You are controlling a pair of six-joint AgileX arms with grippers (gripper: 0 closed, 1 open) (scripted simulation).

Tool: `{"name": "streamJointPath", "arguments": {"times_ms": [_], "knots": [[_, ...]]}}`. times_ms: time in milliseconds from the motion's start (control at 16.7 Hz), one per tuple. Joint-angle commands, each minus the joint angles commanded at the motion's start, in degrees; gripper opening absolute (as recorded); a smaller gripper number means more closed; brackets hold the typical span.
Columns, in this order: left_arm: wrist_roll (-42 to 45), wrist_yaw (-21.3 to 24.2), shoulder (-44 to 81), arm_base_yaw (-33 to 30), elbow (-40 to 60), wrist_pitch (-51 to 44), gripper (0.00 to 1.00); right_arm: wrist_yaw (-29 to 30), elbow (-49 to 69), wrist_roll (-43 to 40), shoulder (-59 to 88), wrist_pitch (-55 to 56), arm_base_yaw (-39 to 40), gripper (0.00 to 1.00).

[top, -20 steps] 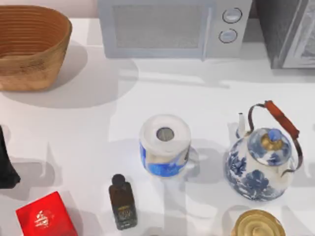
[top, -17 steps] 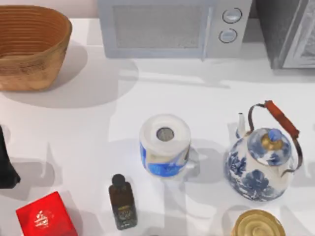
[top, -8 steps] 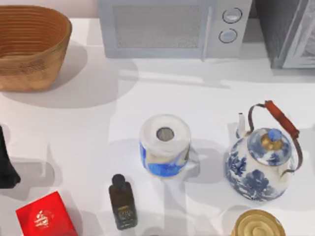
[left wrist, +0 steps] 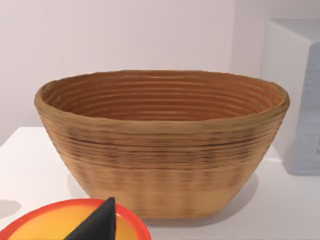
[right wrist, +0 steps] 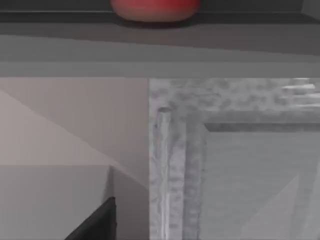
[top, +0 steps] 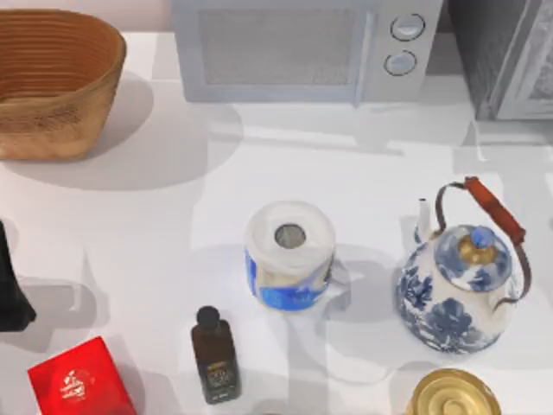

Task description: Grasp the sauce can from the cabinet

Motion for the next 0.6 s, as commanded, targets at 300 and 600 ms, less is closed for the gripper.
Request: {"name": "streamJointPath", "arguments": {"times_ms": [300, 600], "knots": [[0.00, 0.00, 0.00, 0.00, 0.00, 0.00, 1.00, 1.39, 19.45, 0.31, 14.32, -4.29, 2.81, 1.00], [0.00, 0.00, 0.00, 0.00, 0.00, 0.00, 1.00, 2.95, 29.02, 0.27, 22.00, -6.89, 3.38, 1.00]]}}
